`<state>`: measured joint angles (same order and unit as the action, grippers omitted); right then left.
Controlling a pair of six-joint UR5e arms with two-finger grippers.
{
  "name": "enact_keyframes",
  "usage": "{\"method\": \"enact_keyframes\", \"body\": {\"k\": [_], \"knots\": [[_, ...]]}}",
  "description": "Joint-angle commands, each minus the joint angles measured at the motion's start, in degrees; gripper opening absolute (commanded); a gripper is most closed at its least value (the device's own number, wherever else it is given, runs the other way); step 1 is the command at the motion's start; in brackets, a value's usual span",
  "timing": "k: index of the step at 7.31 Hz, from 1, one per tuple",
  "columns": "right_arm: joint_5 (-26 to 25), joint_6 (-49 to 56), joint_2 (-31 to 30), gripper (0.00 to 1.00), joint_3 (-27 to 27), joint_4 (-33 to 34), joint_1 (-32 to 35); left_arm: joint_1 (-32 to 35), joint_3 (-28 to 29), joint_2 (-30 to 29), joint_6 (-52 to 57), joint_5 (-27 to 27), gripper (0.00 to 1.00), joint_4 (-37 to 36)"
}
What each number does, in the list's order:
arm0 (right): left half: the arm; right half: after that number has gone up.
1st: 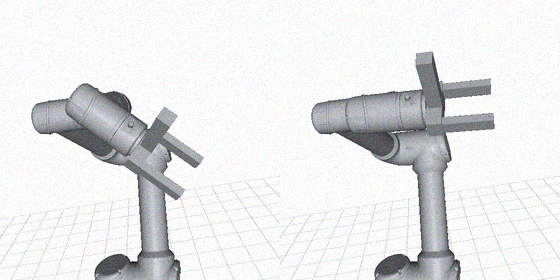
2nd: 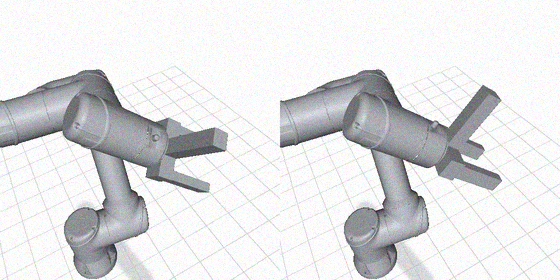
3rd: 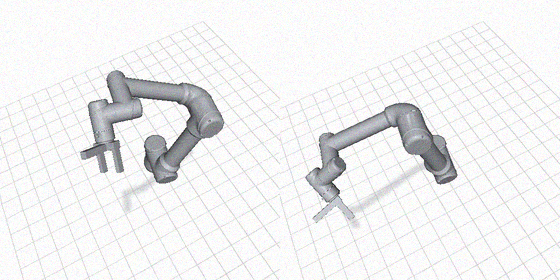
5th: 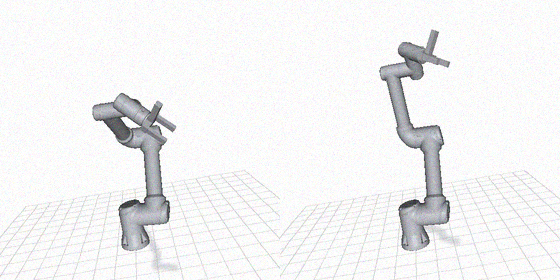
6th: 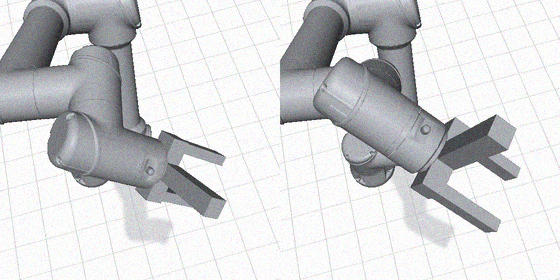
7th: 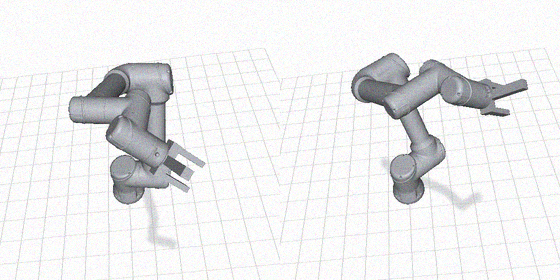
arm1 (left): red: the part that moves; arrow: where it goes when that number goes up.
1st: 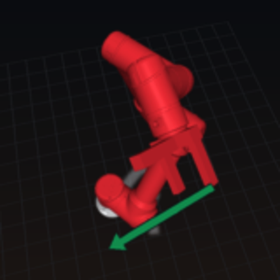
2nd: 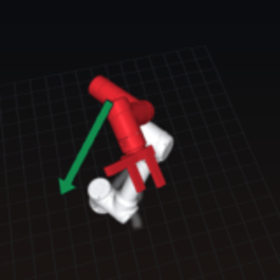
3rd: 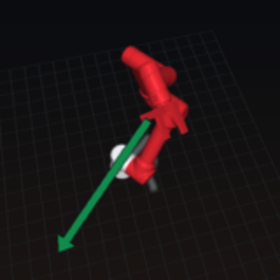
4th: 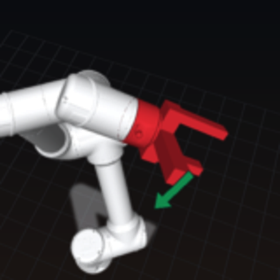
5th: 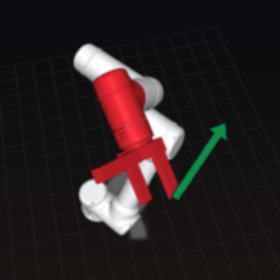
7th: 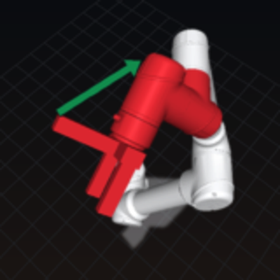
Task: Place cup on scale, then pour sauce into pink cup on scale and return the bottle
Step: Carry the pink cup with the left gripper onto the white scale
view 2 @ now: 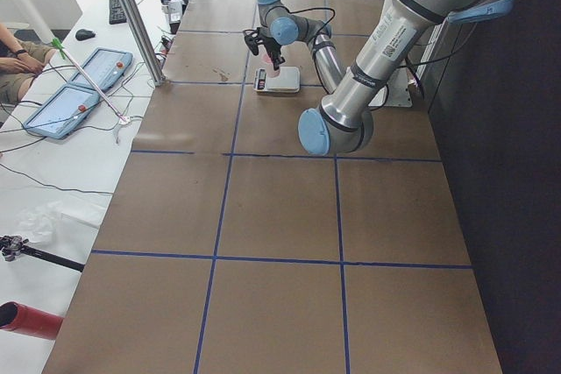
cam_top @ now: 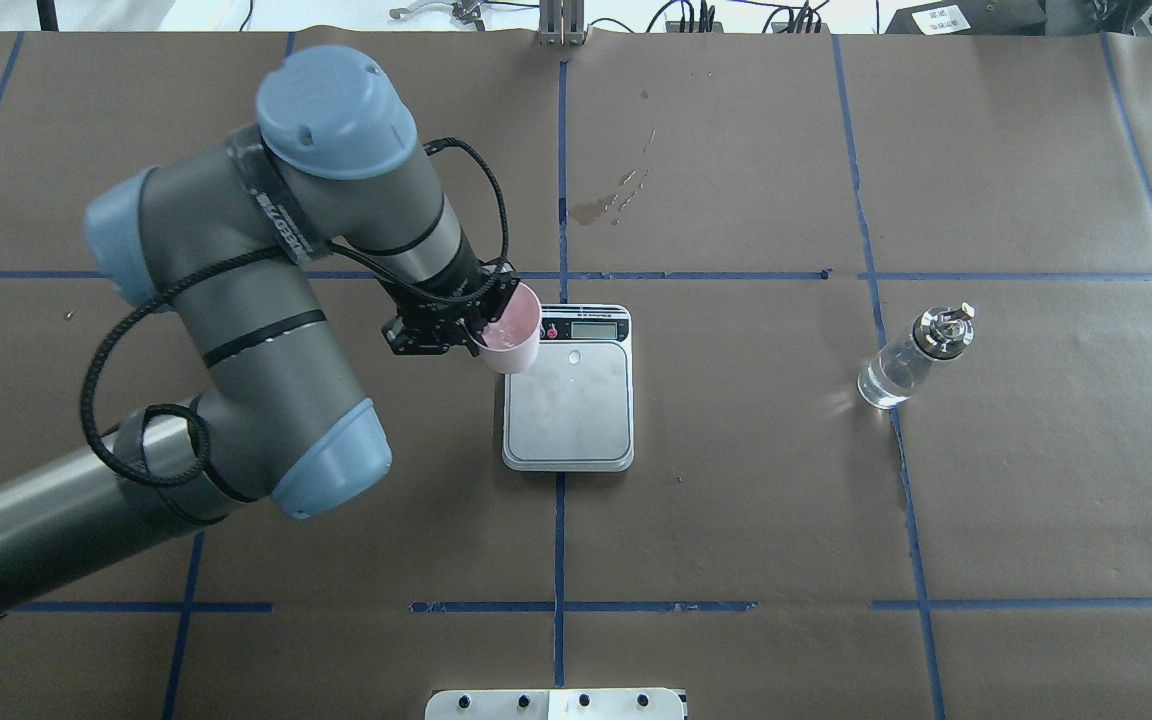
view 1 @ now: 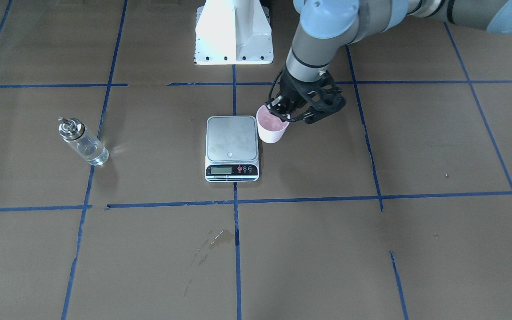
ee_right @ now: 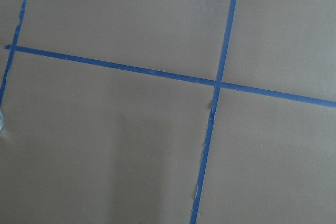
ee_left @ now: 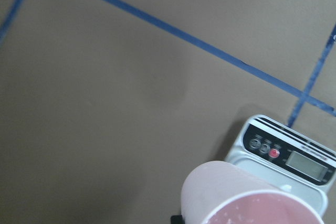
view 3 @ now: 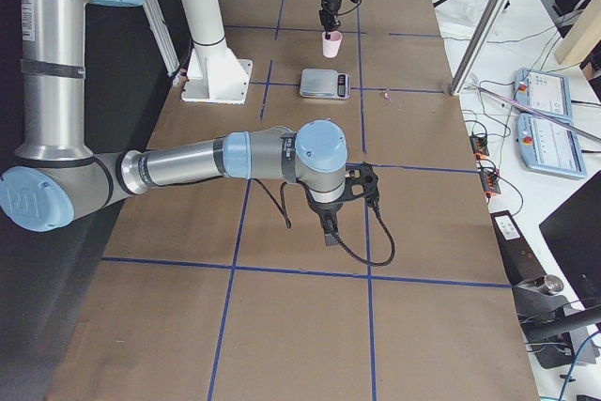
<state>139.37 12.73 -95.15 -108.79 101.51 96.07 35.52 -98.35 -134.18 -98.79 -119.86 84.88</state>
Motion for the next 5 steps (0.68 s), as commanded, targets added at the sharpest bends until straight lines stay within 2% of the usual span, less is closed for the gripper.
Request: {"method": "enact_keyframes", "body": {"k": [1,2,5], "knots": [[0.02,-0.69,-0.12,1.00,-0.72,0.00,0.00,-4.65,5.69,-3.71,-5.44,3.39,0.00,3.18],[0.11,-0.78,-0.12,1.00,-0.81,0.00,0.00,-4.93,7.19,-3.63,-5.53,3.40,0.00,5.28],[0.38,-3.06,-0.12,1.00,-2.82,0.00,0.00,-5.37,8.09,-3.37,-4.92,3.49,0.00,5.56]]}}
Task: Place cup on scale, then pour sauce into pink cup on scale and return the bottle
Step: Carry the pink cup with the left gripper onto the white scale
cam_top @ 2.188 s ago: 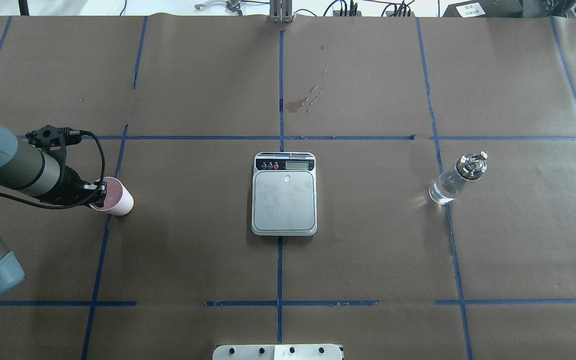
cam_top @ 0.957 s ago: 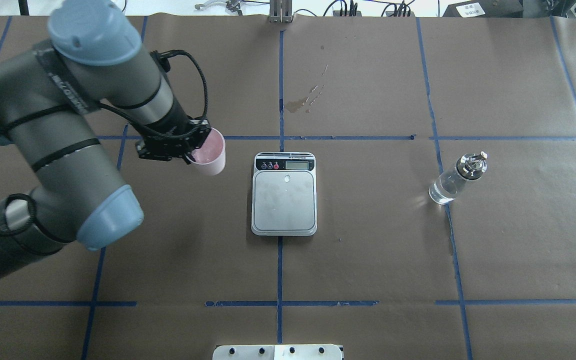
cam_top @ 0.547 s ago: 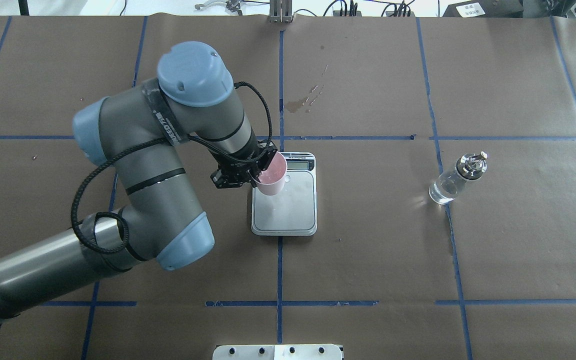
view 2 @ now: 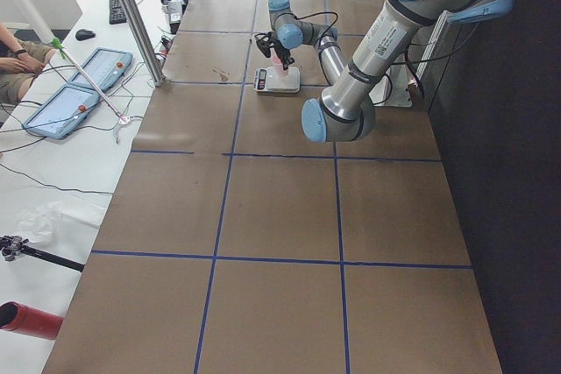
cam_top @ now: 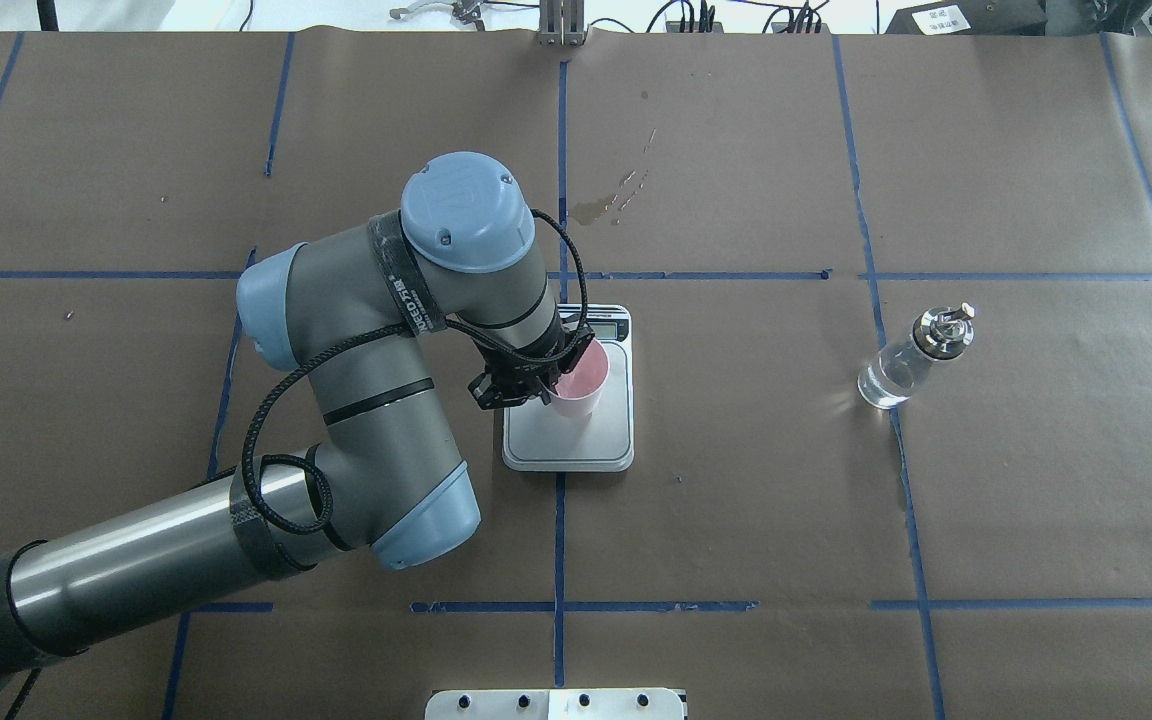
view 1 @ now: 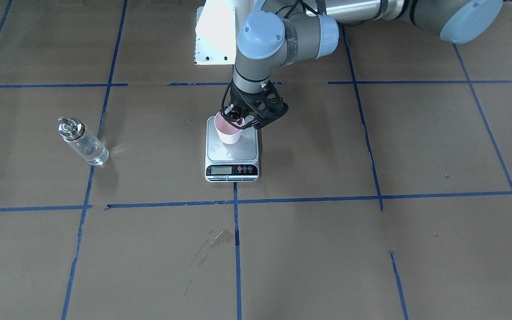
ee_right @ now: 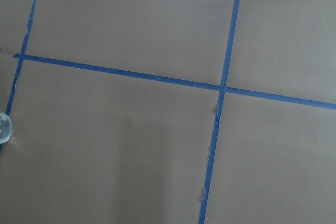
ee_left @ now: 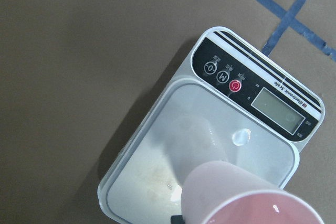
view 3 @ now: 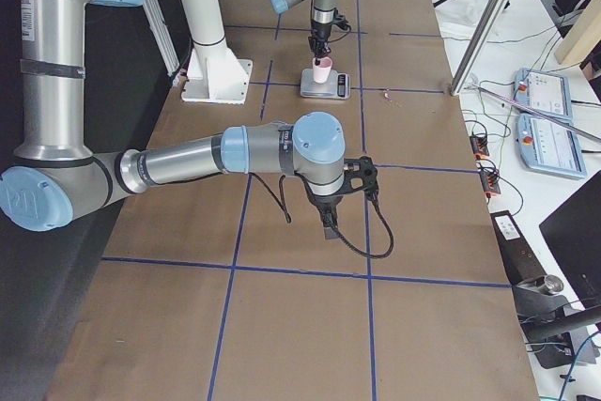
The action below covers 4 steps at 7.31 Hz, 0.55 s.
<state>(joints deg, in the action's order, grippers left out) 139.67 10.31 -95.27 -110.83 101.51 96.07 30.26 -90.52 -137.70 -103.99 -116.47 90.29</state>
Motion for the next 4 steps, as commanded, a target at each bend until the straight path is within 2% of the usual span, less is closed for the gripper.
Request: {"method": "enact_keyframes", "body": {"k": [1,2,3,4], "knots": [[0.08,-0.64,0.00,1.00,-0.79,0.00,0.00,-0.11,0.08,0.41,0.80,0.19,0.21,0.15],[0.08,-0.64,0.08,1.00,-0.79,0.00,0.00,-0.11,-0.18,0.67,2.72,0.28,0.73,0.15],[0.60,-0.64,0.34,1.00,-1.23,0.09,0.00,-0.11,-0.44,0.76,3.87,0.28,1.00,0.07],[0.87,-0.91,0.43,1.00,-2.45,0.18,0.00,-0.02,-1.75,0.76,4.05,0.19,1.00,0.07]]}}
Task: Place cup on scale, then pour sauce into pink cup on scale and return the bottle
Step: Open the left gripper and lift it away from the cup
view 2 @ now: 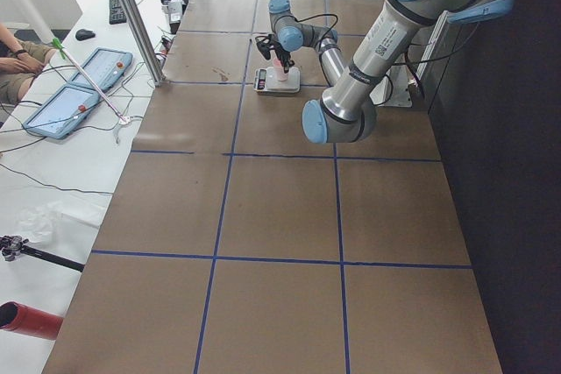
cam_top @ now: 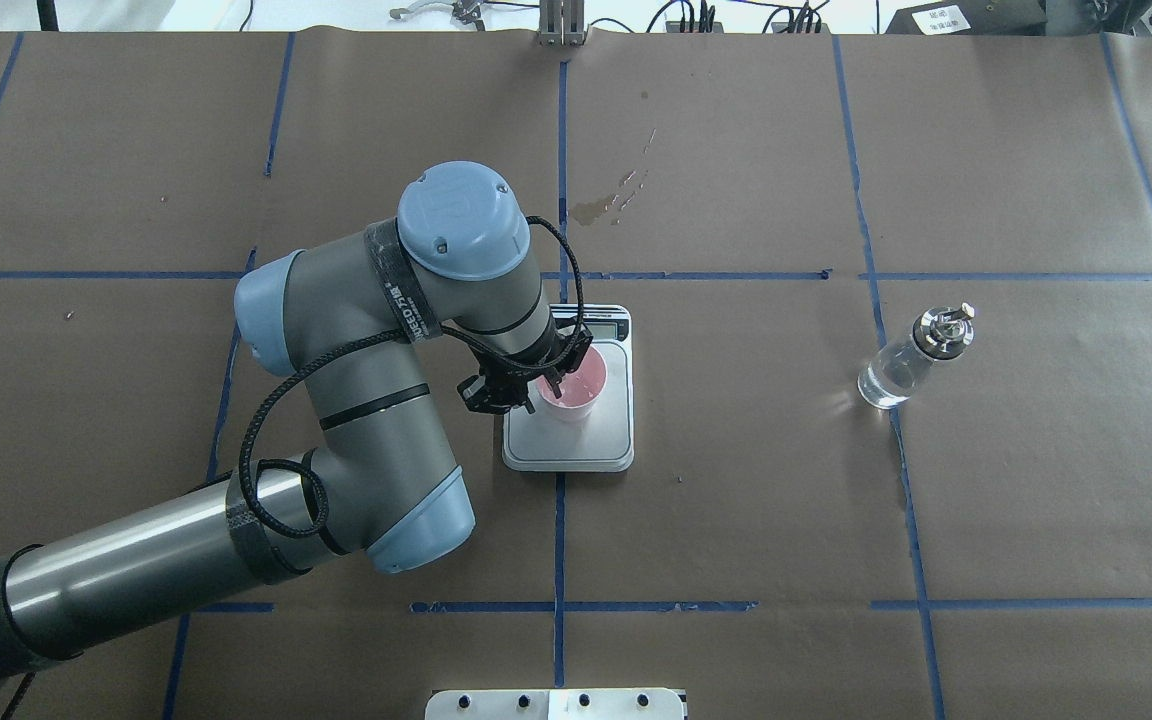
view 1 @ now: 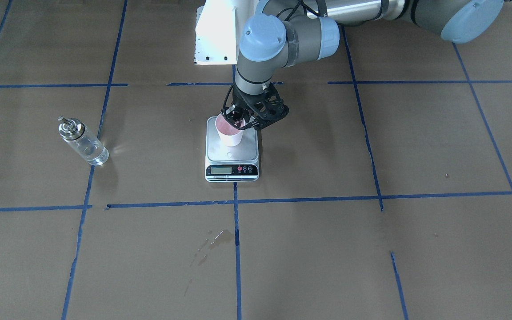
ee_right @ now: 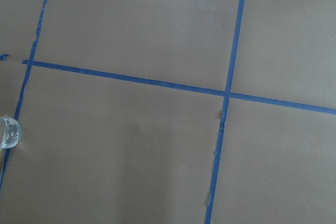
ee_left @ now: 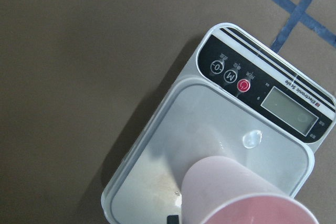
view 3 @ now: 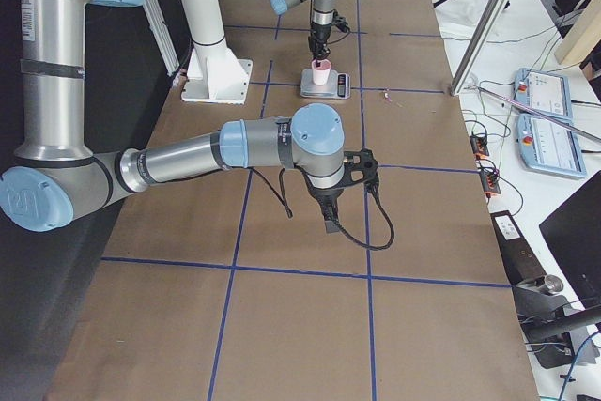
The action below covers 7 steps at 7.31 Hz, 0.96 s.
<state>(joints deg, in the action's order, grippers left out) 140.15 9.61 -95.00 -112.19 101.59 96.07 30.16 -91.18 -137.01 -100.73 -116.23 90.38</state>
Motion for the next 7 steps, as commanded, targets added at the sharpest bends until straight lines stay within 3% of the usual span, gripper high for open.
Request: {"method": "enact_keyframes", "body": {"k": [1,3,5,7], "knots": [[0.47,-1.69,0.17,1.00,-2.92,0.62,-0.09,0.34,-4.33,0.08,1.93,-0.49,1.00,-0.64],[0.99,-6.17,-0.01,1.00,-7.05,3.24,-2.10,3.14,-7.51,-0.01,6.48,-3.02,1.00,-4.23],[0.91,-7.92,0.08,1.00,-14.59,12.09,-3.86,7.27,-11.72,-0.01,10.54,-5.76,1.00,-9.15],[-0.05,-26.21,0.17,1.00,-23.73,12.93,-13.48,12.79,-14.46,0.08,18.16,-7.17,1.00,-15.03]]}}
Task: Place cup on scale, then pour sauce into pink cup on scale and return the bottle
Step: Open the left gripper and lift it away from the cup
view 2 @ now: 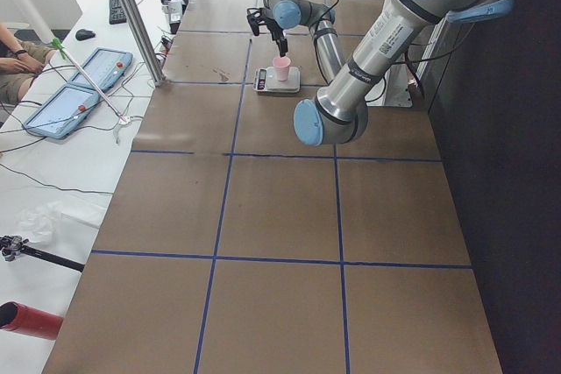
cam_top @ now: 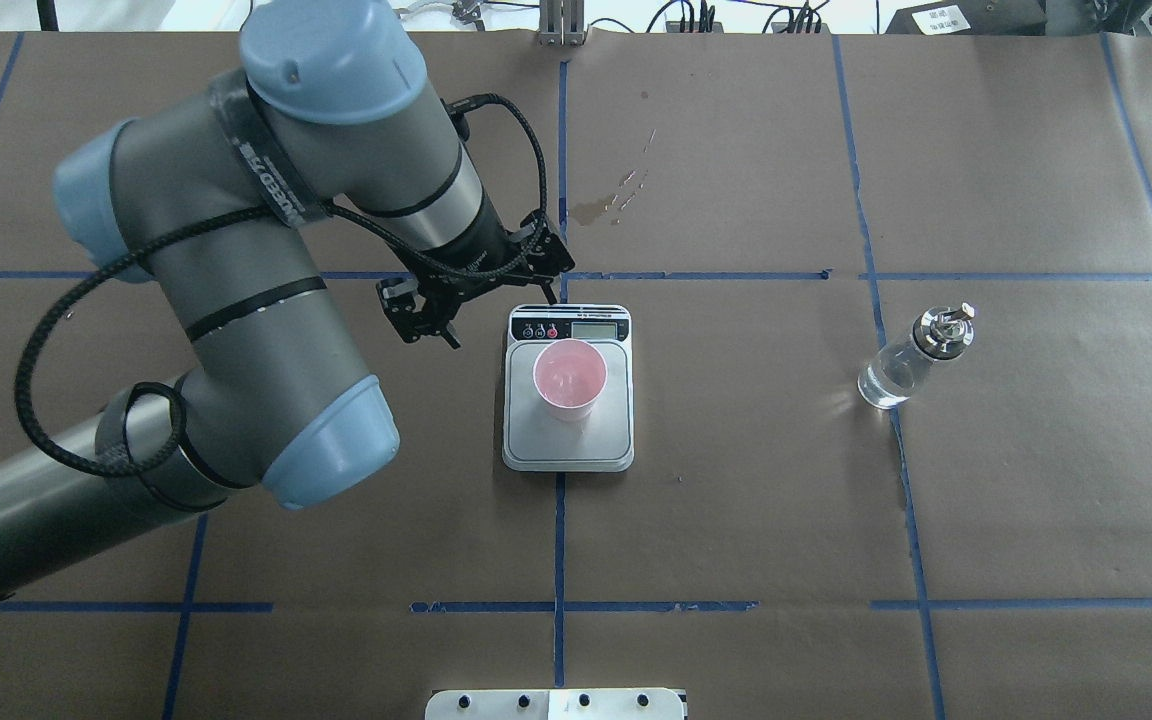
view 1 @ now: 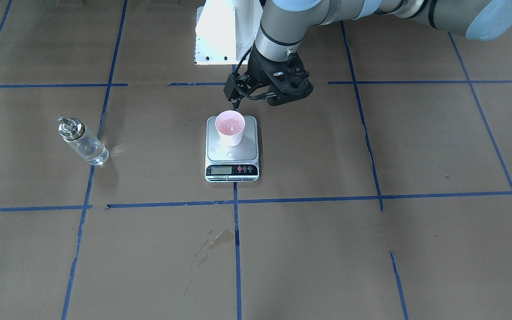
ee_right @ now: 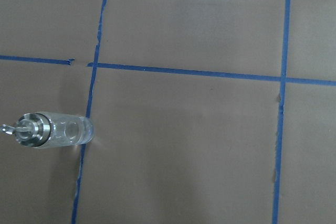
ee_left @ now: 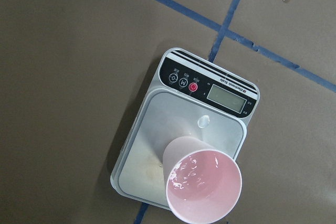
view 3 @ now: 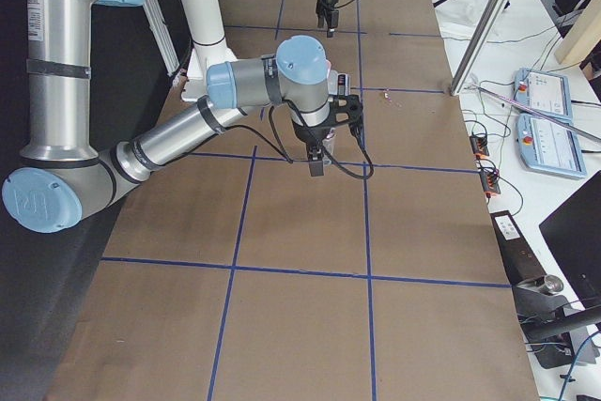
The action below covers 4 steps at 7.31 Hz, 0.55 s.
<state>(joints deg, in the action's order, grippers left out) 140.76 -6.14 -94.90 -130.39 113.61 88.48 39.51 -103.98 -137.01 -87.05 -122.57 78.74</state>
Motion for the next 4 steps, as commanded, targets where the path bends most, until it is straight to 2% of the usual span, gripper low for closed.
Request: {"method": "enact_keyframes", "body": {"k": [1,2,4], "knots": [[-3.36,-19.61,0.16,1.00,-8.71,-2.39,-10.13,5.99,-2.10,0.33,8.53,-0.82,1.00,-5.68],[-6.00,-27.53,0.07,1.00,-9.44,-8.43,-13.82,8.72,-3.84,2.86,12.57,-0.82,1.00,-6.05],[-18.35,-43.70,-0.63,1.00,-9.54,-19.17,-23.83,14.78,-6.66,8.22,22.58,-0.82,1.00,-7.01]]}}
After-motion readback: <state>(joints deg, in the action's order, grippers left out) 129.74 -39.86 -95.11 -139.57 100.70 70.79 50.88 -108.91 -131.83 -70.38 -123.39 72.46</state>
